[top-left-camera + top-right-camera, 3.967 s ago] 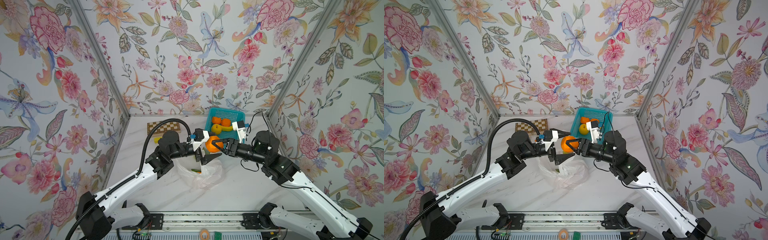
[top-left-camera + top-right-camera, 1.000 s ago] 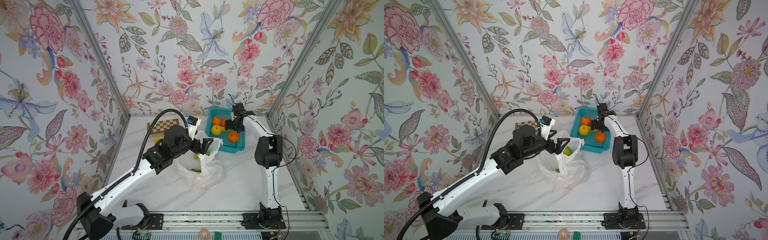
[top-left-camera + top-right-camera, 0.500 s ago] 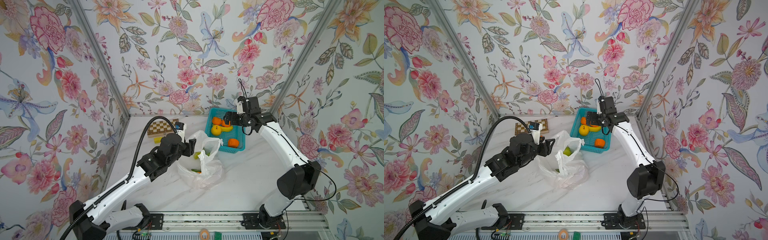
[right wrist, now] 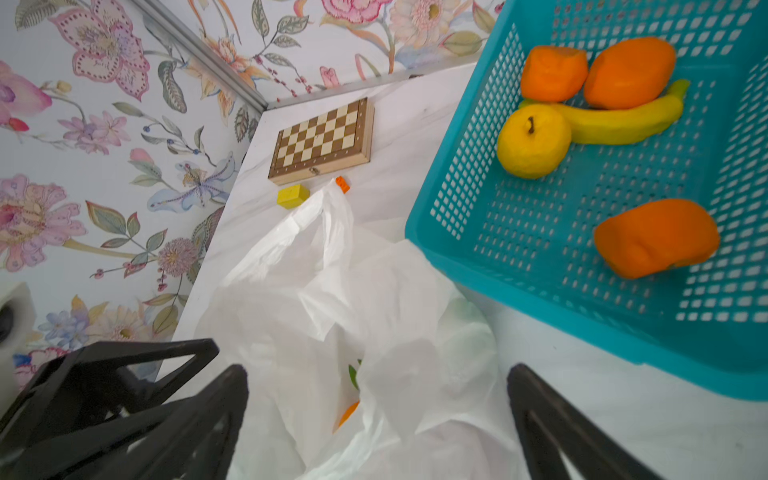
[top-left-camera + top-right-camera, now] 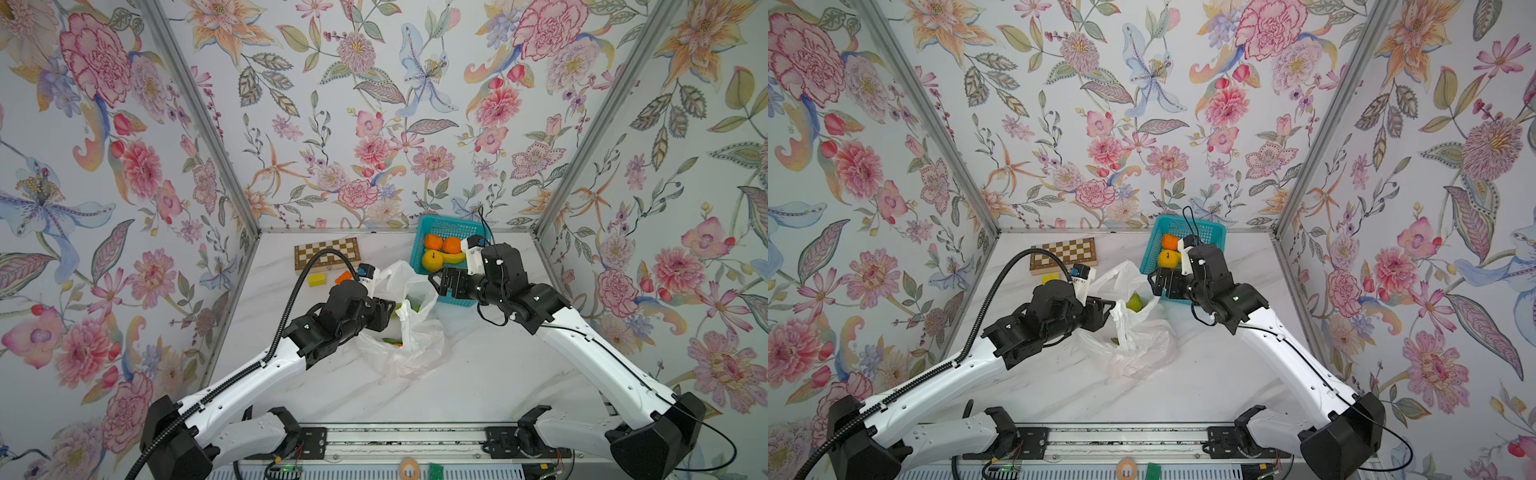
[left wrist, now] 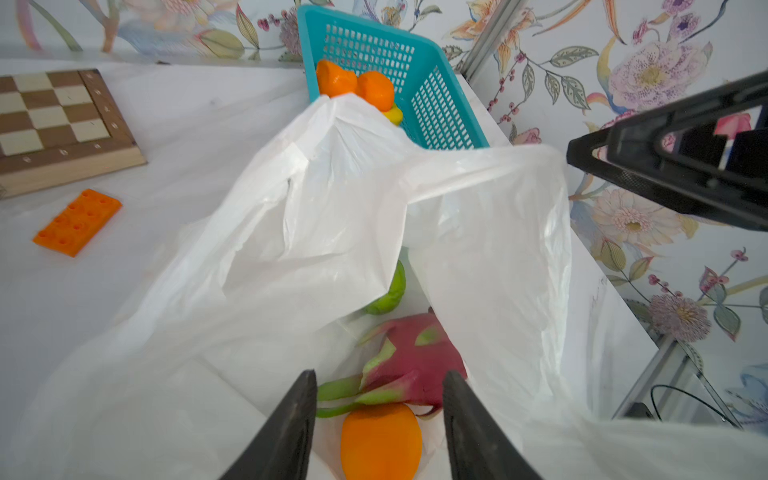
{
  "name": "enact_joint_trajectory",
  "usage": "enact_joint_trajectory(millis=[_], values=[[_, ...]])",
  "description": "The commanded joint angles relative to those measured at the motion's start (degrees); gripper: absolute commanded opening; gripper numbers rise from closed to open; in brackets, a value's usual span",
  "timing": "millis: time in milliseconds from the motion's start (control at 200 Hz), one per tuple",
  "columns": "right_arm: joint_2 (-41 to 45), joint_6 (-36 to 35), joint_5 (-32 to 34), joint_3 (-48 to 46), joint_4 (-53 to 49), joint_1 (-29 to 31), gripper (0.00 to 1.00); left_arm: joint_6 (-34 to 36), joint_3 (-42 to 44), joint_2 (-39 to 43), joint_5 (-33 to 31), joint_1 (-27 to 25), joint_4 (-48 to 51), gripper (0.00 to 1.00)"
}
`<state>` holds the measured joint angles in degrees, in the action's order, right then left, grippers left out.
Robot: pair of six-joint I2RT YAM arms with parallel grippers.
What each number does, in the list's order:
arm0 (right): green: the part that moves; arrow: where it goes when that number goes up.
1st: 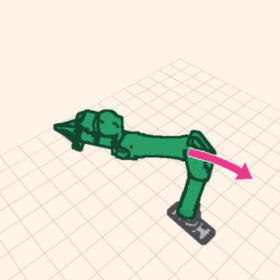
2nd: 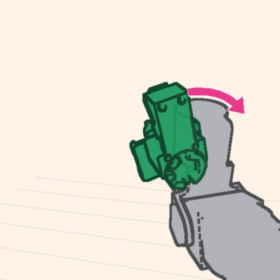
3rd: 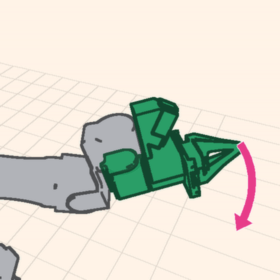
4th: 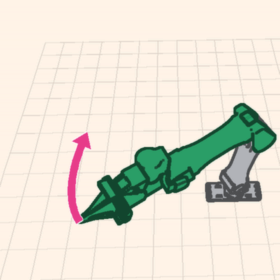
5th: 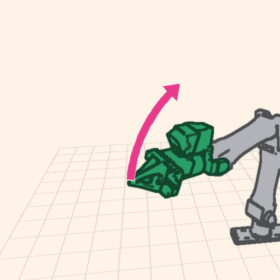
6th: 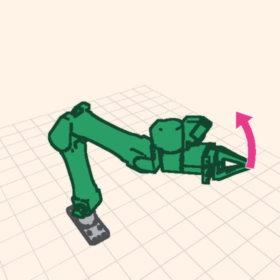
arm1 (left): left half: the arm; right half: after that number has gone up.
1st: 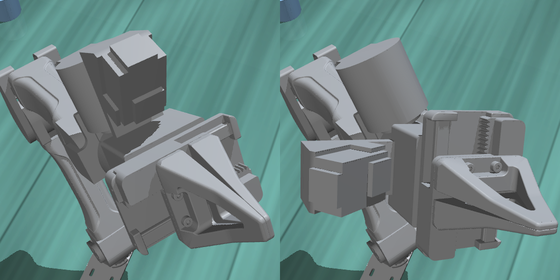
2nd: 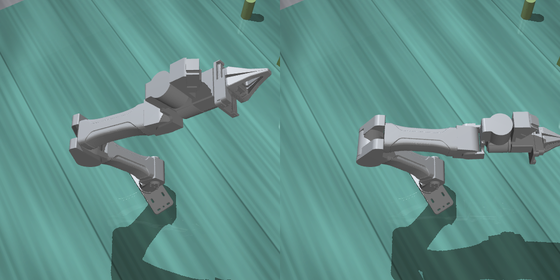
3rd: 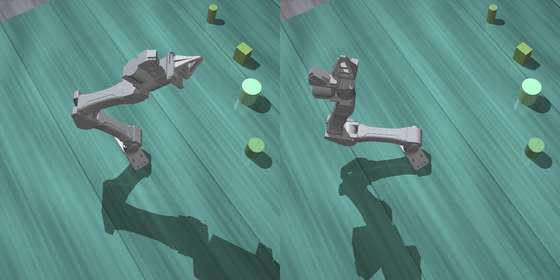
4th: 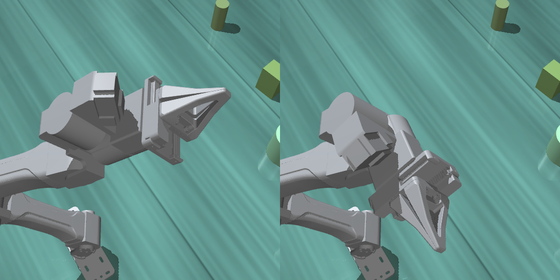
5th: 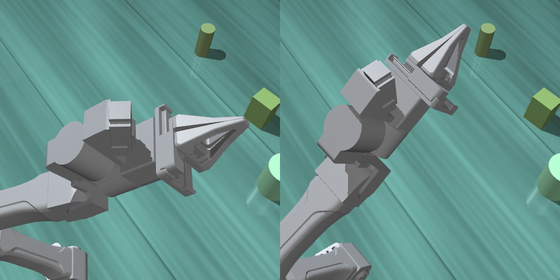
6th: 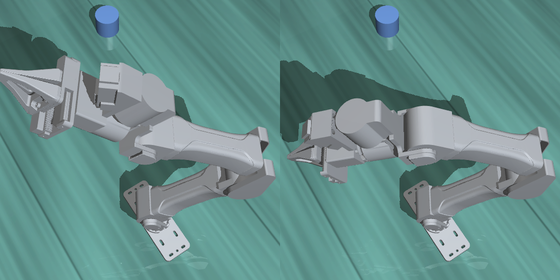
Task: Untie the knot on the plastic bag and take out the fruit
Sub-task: 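Move the right gripper back into the bag while the left holds the rim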
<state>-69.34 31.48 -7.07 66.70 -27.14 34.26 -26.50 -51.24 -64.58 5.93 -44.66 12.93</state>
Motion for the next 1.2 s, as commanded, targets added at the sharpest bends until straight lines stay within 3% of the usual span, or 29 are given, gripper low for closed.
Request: enact_joint_trajectory(millis=[0, 160, 285, 335, 500, 711, 841, 1191], values=[[1.61, 5.11, 0.76, -3.15, 1.19, 2.73, 0.99, -3.69, 3.91, 1.53, 8.38, -0.64, -8.99, 0.5], [1.58, 7.96, 0.24, -5.4, 1.57, 5.66, 0.99, -5.31, 5.19, -0.48, 12.11, -3.39, -14.6, 0.5], [1.86, 8.83, 0.37, -6.8, 0.78, 6.99, 0.94, -4.83, 4.9, -3.35, 10.93, -7.2, -14.34, 0.51], [2.24, 9.11, 0.09, -7.7, 0.69, 7.21, 0.89, -4.66, 5.12, -4.57, 10.13, -8.86, -14.34, 0.51], [4.02, 9.79, 0.28, -11.43, -1.4, 7.44, 0.53, -3.23, 5.02, -8.14, 6.19, -12.82, -12.18, 0.51], [7.51, 10.43, 1.95, -16.75, -4.81, 8.45, 0.27, -1.45, 7.4, -7.12, 0.13, -13.62, -13.38, 0.54], [9.5, 11.3, 2.91, -19.3, -5.94, 10.08, 0.16, 0.08, 7.59, -6.14, -4.39, -13.56, -12.82, 0.55], [11.57, 13.73, 6.56, -20.04, -5.15, 13.53, 0.12, 4.48, 4.51, -9.47, -20.25, -13.49, -11.01, 0.48]])
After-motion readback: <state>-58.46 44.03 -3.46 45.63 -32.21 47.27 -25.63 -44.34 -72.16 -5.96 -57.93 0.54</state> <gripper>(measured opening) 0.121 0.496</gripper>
